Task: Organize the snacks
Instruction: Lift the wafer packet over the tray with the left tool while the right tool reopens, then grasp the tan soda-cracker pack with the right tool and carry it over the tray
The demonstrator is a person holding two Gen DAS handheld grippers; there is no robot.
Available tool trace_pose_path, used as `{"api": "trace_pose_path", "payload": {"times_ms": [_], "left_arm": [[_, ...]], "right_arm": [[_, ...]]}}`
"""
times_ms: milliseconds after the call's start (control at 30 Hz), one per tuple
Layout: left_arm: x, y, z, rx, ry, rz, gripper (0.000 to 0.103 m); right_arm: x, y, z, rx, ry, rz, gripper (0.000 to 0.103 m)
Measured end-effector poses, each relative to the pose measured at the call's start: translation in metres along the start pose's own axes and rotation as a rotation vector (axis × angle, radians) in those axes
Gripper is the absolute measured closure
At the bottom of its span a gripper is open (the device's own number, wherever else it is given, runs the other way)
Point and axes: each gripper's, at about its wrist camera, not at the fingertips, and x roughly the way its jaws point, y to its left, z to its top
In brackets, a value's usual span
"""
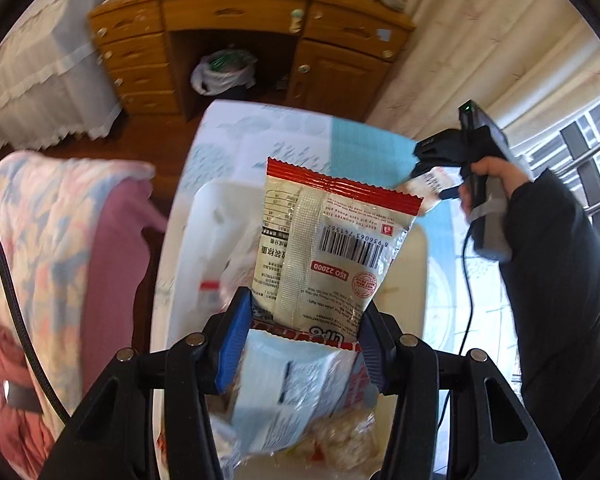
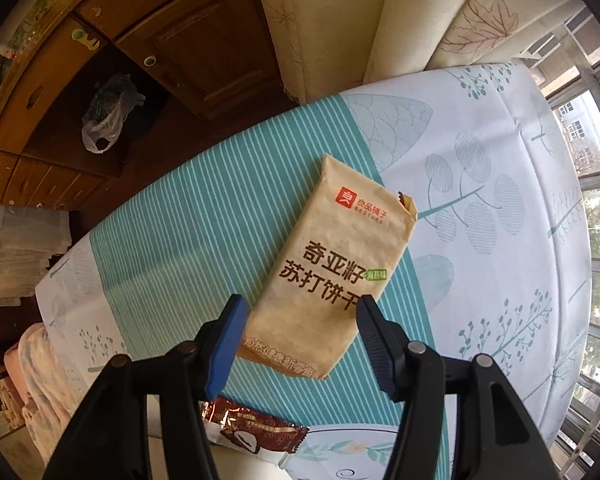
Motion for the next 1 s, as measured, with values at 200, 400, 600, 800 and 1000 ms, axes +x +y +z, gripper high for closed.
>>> {"api": "trace_pose_path", "payload": {"times_ms": [200,400,600,800,1000], "left_arm": [[-0.005,0.017,-0.018,-0.052,0.021,0.024,0.054],[-0.015,0.023,-0.026,-0.070,0.015,0.036,0.054],[-0.021,0.026,-0.025,-0.082,0.013,0.044,0.054],[-0.021,0.025,-0.024,-0.083,0.018,0.041,0.054],[-0.019,0.023,-0.026,-0.083,0.021,0.040,0.054]], "right_arm": [[0.002,0.013,0.001,-0.015,-0.011,-0.078,0.043],[0.006,0.024,0.002,0.013,-0.029,-0.129,0.043],[0.011,0.015,0.003,0.026,-0.004,-0.144,0.036],[0.016,-0.005,0.001,0.066,0.025,-0.083,0.039],[0.011,-0.022,-0.007,0.079,0.011,-0.013,0.044]]}}
